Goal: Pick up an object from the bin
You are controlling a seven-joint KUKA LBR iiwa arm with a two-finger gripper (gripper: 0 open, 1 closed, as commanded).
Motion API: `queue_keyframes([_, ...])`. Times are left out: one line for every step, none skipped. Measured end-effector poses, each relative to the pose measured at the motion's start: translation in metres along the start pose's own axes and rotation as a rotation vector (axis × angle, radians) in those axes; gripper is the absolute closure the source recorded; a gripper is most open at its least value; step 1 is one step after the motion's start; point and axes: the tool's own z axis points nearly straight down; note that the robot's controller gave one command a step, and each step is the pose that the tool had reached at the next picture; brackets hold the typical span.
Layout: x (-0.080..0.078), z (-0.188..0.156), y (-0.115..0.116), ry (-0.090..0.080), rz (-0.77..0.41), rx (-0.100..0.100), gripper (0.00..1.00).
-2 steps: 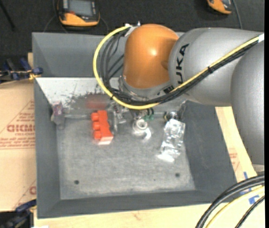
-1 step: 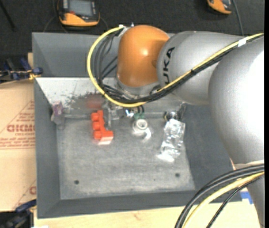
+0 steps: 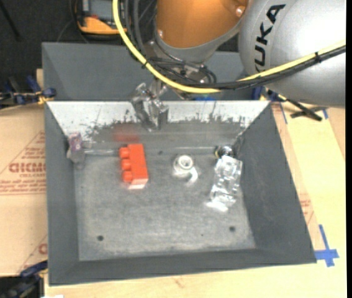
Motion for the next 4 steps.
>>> queue_keyframes([-0.003,0.068,0.026,0.010,-0.524,-0.009,1.00])
queue_keyframes([0.021,0.145,0.048,0.011,-0.873,-0.014,1.00])
queue_keyframes([0.020,0.142,0.047,0.006,-0.869,-0.011,0.00])
queue_keyframes([-0.008,0.213,-0.008,0.007,-0.977,-0.011,0.00])
